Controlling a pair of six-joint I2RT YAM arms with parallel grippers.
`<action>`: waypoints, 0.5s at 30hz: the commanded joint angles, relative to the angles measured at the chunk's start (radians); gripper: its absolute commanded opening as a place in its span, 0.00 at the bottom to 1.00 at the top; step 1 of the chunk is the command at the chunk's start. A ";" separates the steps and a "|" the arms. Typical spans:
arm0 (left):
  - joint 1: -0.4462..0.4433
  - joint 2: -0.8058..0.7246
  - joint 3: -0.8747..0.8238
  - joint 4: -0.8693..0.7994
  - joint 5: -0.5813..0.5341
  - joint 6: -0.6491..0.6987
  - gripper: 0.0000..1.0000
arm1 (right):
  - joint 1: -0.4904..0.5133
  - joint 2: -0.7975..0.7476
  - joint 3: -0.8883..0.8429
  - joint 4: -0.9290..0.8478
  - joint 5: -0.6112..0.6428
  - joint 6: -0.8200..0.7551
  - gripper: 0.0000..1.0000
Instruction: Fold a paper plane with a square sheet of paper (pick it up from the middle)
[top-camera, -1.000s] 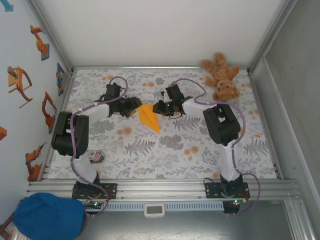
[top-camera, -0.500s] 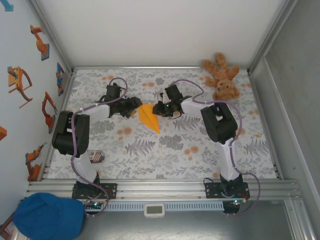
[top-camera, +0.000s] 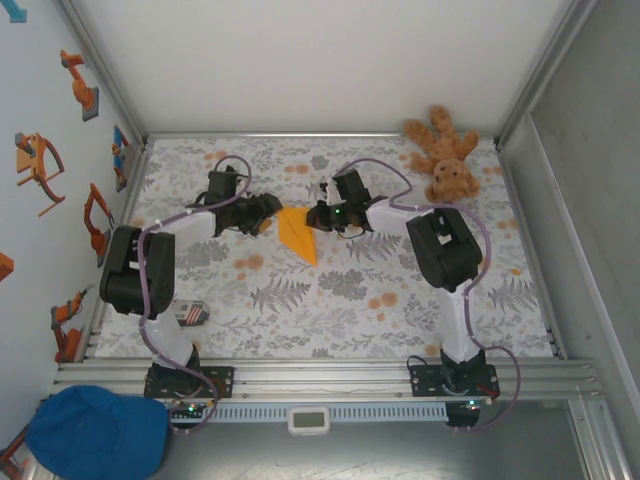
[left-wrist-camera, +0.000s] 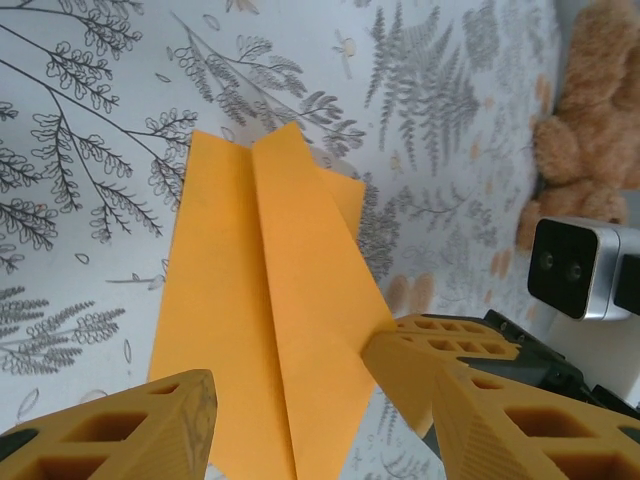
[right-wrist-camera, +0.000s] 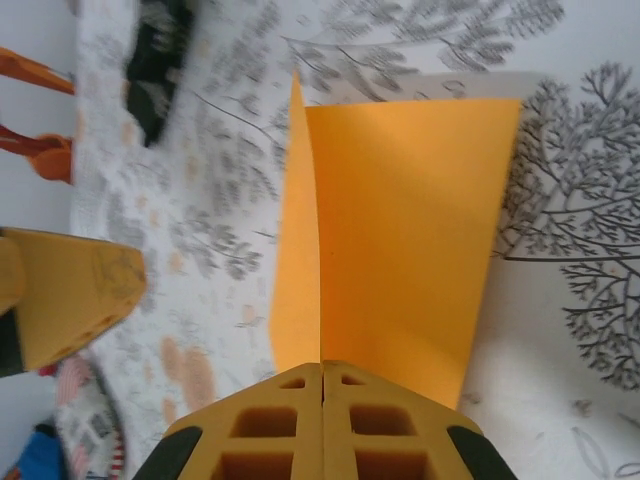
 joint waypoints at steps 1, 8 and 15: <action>0.006 -0.093 -0.027 0.092 0.063 -0.044 0.59 | -0.033 -0.117 -0.059 0.243 -0.062 0.119 0.00; -0.011 -0.148 -0.084 0.350 0.188 -0.158 0.68 | -0.065 -0.199 -0.120 0.490 -0.158 0.334 0.00; -0.071 -0.142 -0.031 0.437 0.233 -0.172 0.68 | -0.072 -0.239 -0.120 0.599 -0.161 0.470 0.00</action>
